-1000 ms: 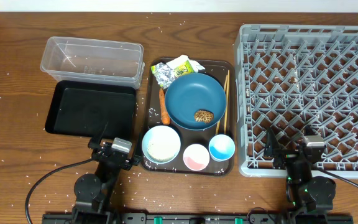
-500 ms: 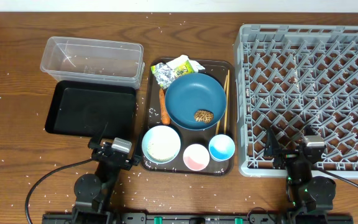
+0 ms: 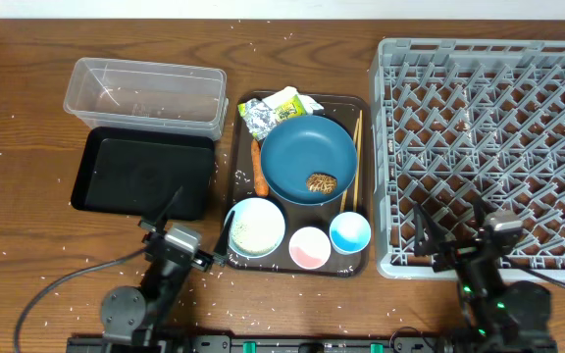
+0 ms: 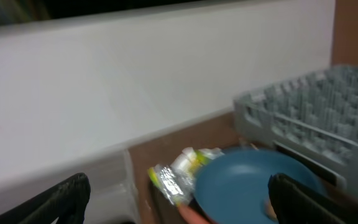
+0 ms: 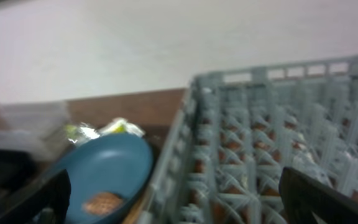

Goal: Sort waste into correct bins and load items into the dishwasher rack

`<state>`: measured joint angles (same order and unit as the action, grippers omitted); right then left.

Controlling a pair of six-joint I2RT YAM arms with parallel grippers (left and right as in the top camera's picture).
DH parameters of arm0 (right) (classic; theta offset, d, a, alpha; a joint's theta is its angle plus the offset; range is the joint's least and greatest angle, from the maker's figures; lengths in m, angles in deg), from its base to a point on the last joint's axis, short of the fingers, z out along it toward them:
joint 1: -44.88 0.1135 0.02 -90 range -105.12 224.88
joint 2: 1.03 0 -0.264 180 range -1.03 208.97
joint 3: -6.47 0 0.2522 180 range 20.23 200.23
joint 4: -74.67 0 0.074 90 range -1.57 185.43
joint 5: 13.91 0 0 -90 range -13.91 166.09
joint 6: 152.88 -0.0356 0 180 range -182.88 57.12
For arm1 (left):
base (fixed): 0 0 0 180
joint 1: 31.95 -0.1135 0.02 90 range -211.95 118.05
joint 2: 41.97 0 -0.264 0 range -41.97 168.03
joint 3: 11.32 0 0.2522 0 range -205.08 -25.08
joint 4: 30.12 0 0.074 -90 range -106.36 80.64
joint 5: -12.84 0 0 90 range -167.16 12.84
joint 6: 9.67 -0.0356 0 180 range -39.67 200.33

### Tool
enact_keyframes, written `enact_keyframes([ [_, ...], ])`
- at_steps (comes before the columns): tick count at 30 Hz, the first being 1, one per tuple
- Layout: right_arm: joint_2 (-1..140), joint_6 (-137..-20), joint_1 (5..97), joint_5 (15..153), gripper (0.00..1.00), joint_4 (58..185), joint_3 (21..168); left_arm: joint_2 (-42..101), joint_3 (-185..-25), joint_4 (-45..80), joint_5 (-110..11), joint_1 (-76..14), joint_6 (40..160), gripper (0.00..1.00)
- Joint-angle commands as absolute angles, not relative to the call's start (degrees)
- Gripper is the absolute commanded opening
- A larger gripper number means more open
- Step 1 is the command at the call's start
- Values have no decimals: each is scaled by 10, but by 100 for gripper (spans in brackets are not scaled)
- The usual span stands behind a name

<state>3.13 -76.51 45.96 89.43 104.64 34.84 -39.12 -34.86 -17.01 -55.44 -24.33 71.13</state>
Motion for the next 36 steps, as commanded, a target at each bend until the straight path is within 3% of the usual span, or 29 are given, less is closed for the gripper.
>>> enact_keyframes([
  [1,86,-801,464,944,99,1108,460,-339,-459,-84,-540,-242,769,92],
  [14,506,-703,464,944,99,1406,825,109,-953,364,-531,-241,790,92],
  [17,562,-722,464,980,99,1419,848,160,-974,385,-531,-241,790,92],
  [20,597,-722,463,1020,99,1422,851,197,-974,410,-479,-241,864,92],
  [24,625,-720,456,1014,99,1430,851,246,-974,420,-379,-237,873,92],
  [28,630,-737,441,964,99,1439,851,286,-974,454,-373,-202,866,92],
  [36,630,-773,388,926,99,1478,851,337,-948,469,-577,-17,903,91],
])
